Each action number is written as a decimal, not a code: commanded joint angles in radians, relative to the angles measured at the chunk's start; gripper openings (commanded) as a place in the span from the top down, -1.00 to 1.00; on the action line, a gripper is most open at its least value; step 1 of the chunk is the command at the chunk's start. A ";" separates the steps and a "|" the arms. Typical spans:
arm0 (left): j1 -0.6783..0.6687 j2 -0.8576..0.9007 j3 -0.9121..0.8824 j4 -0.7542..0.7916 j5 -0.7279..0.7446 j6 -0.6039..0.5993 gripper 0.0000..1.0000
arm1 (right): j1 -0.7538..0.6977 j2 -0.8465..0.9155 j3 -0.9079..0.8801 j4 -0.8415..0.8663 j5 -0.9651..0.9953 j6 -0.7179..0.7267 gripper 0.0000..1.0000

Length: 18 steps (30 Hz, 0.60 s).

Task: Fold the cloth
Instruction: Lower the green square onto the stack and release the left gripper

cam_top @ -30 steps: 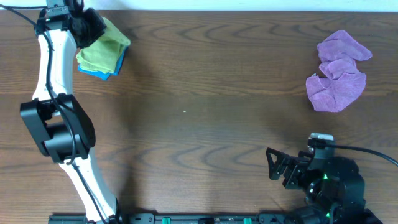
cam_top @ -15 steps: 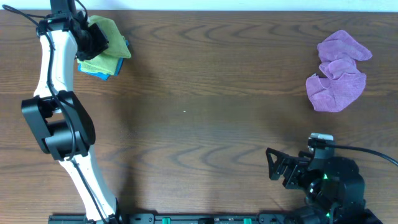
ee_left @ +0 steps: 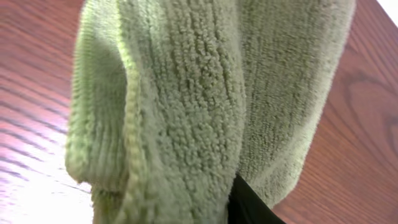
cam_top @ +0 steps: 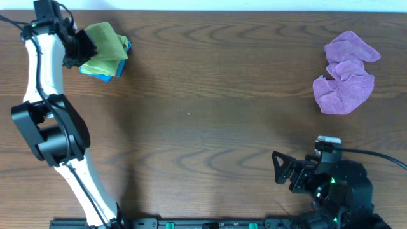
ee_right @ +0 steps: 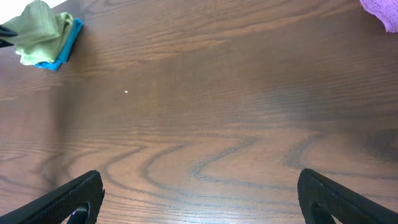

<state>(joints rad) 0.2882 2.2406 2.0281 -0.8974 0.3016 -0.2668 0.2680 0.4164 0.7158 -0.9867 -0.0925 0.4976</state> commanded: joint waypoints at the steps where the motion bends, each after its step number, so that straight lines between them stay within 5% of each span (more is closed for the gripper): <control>1: 0.016 0.013 0.021 -0.014 -0.021 0.027 0.38 | -0.007 -0.004 -0.006 -0.002 0.010 0.014 -0.99; 6: 0.029 0.013 0.021 -0.023 -0.021 0.030 0.19 | -0.007 -0.004 -0.006 -0.002 0.010 0.014 -0.99; 9: 0.032 0.013 0.021 -0.031 -0.021 0.047 -0.28 | -0.007 -0.004 -0.006 -0.002 0.010 0.014 -0.99; 12: 0.034 0.013 0.021 -0.039 -0.021 0.072 -0.49 | -0.007 -0.004 -0.006 -0.002 0.010 0.014 -0.98; 15: 0.035 0.013 0.021 -0.045 -0.021 0.073 -0.90 | -0.007 -0.004 -0.006 -0.002 0.010 0.014 -0.99; 18: 0.039 0.010 0.024 -0.053 -0.021 0.074 -0.91 | -0.007 -0.004 -0.006 -0.002 0.010 0.014 -0.99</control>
<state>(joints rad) 0.3164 2.2406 2.0277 -0.9401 0.2874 -0.2081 0.2680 0.4164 0.7158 -0.9867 -0.0925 0.4980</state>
